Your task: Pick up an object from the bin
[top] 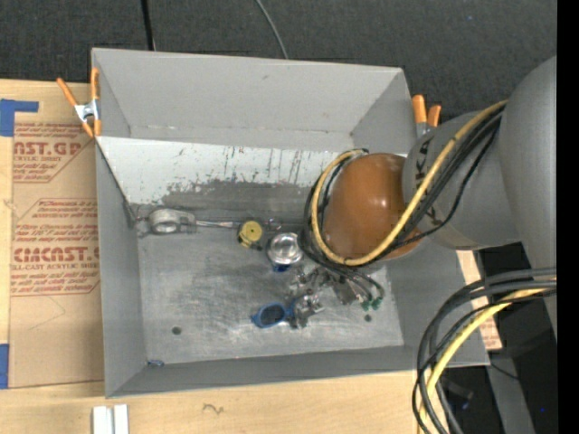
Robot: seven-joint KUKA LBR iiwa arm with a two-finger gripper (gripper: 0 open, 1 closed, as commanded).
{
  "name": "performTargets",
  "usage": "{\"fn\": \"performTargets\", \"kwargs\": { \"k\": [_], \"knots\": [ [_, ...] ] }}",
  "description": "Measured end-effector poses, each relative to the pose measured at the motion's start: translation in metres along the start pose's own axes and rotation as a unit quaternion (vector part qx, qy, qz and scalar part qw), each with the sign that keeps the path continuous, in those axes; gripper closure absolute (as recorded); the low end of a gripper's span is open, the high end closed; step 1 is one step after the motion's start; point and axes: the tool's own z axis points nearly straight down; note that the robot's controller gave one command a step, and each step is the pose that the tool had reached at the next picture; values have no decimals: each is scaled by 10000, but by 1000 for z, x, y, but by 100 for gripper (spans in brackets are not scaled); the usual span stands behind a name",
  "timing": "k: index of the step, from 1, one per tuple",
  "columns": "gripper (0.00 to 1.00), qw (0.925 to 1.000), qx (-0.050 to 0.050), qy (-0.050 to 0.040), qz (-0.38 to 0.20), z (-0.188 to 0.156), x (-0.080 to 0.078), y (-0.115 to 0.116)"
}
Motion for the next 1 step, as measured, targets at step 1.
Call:
{"fn": "performTargets", "kwargs": {
  "k": [1],
  "knots": [
    [100,9792,28,-64,-2026,-222,4,4]
  ]
}}
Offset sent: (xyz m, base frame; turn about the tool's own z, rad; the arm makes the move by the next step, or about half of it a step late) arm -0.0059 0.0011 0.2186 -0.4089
